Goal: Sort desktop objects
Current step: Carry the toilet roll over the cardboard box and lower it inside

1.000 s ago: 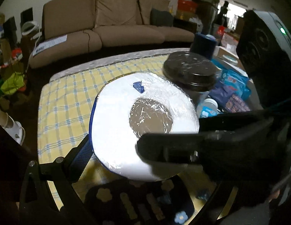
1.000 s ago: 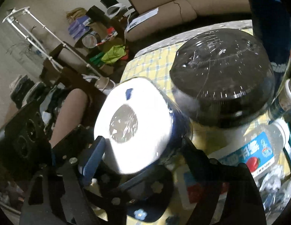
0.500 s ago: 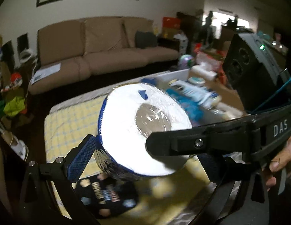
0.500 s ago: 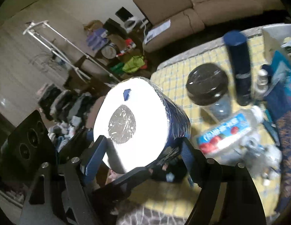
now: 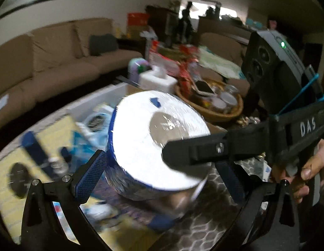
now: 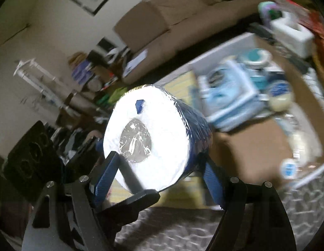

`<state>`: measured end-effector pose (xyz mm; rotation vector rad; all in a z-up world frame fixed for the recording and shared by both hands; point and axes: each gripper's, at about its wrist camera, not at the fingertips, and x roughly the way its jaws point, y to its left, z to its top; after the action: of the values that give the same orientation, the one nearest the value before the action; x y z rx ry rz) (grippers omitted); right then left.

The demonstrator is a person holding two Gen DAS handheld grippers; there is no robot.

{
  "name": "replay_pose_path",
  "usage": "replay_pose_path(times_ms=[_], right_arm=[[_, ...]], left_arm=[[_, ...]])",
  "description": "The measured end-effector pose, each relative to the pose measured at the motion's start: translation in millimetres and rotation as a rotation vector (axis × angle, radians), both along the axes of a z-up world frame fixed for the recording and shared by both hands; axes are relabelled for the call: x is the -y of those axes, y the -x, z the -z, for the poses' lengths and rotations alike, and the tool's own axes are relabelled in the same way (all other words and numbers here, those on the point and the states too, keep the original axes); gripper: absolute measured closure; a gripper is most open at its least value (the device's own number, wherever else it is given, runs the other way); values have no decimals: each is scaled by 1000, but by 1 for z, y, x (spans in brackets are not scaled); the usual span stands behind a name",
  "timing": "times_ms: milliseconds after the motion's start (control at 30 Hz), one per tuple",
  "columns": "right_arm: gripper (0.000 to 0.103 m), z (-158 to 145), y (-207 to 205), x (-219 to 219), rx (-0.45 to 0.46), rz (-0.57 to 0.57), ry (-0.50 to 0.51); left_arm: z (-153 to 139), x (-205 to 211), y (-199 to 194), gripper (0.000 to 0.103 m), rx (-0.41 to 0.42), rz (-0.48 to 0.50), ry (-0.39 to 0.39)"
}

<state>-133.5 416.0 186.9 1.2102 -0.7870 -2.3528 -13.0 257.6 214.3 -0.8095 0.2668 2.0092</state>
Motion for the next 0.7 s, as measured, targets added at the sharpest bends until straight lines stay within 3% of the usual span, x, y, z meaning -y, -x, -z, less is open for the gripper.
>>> replay_pose_path(times_ms=[233, 467, 567, 700], right_arm=[[22, 41, 4, -67, 70, 53, -8], [24, 87, 23, -72, 144, 28, -9], [28, 97, 32, -68, 160, -1, -44], [34, 107, 40, -61, 192, -35, -80]], left_arm=[[51, -59, -15, 1, 64, 39, 101], [96, -64, -8, 1, 124, 14, 203], [104, -59, -11, 1, 121, 3, 232], [92, -45, -19, 1, 107, 21, 199]])
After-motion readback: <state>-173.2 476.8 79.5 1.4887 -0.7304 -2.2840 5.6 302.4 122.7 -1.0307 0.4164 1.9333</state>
